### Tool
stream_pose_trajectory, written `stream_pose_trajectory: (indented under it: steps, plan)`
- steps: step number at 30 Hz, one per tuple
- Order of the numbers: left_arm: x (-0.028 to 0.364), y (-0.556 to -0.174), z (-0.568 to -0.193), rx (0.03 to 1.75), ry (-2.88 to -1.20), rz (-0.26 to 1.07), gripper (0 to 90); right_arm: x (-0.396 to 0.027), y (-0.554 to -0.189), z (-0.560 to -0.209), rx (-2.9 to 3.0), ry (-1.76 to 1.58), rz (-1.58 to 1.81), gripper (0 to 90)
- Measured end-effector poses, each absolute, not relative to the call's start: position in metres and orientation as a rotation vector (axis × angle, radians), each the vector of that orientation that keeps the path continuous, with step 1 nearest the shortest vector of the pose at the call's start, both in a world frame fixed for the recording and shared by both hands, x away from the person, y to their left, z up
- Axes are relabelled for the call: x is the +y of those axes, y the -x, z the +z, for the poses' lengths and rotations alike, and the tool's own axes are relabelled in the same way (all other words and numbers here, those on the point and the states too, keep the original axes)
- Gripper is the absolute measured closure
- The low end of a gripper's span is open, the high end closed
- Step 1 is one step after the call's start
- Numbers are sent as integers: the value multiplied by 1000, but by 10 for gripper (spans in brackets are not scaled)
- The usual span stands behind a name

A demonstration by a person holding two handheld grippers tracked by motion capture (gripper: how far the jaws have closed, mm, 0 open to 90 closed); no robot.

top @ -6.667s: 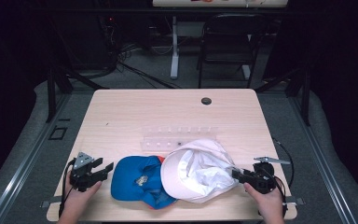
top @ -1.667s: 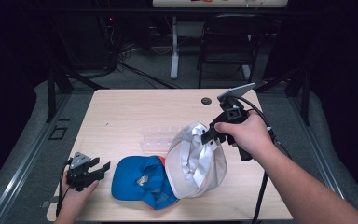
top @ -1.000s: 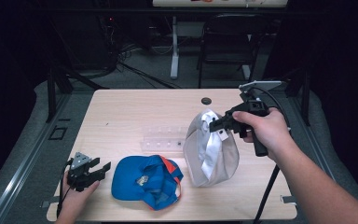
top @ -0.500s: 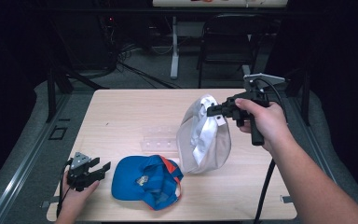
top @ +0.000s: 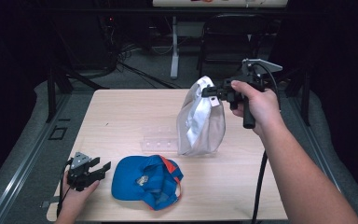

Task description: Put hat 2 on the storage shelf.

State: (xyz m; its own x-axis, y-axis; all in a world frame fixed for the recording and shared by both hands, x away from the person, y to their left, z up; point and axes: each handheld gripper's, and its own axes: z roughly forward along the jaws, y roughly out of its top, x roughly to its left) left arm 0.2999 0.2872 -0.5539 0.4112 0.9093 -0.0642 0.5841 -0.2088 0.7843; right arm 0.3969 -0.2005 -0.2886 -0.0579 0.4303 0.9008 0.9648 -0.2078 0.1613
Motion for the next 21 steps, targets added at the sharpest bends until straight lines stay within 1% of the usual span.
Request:
stream_pose_trajectory:
  steps: [21]
  plan:
    - [287,-301,-553,1268,-1899,532,454,-172,-426,-293,-1470,1677,-1257,812]
